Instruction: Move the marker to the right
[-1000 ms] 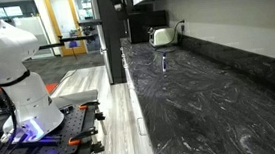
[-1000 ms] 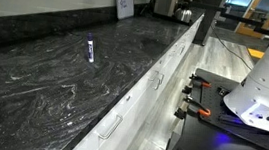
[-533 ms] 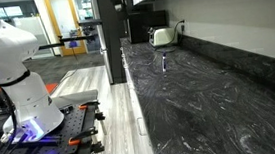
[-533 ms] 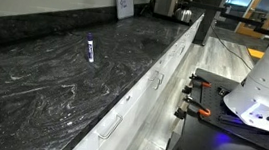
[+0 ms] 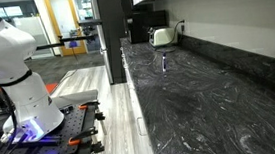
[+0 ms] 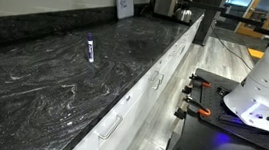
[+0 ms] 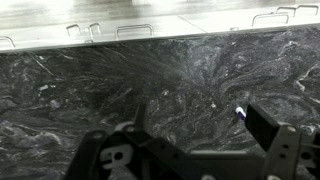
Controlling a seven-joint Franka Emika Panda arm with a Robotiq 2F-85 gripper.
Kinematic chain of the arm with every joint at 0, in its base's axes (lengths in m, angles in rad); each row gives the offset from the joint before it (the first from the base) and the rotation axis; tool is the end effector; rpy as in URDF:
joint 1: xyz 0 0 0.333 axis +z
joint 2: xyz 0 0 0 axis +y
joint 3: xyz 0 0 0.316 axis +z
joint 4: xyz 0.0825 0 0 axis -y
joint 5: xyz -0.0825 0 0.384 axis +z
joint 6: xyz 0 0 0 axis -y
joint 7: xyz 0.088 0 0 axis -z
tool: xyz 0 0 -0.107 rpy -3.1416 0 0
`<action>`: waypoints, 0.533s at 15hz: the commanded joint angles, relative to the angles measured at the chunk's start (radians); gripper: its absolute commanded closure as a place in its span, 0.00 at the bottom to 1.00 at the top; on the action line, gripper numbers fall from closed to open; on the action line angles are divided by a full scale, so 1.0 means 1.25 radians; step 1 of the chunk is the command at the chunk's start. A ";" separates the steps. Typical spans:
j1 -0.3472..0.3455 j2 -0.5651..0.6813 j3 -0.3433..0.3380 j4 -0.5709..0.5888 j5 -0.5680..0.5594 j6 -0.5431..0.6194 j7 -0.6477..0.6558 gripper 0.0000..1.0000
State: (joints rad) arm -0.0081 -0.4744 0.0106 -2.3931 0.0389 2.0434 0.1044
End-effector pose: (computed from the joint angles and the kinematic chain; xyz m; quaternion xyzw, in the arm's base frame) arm 0.4188 0.0035 0.5032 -0.9962 0.0590 -0.0614 0.0187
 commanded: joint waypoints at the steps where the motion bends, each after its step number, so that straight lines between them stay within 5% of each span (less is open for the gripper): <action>1: 0.027 0.085 0.027 0.028 0.035 0.081 0.018 0.00; 8: 0.033 0.102 0.032 0.024 0.026 0.088 0.002 0.00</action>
State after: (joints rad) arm 0.0337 -0.3464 0.0499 -2.3647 0.0711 2.1565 0.1076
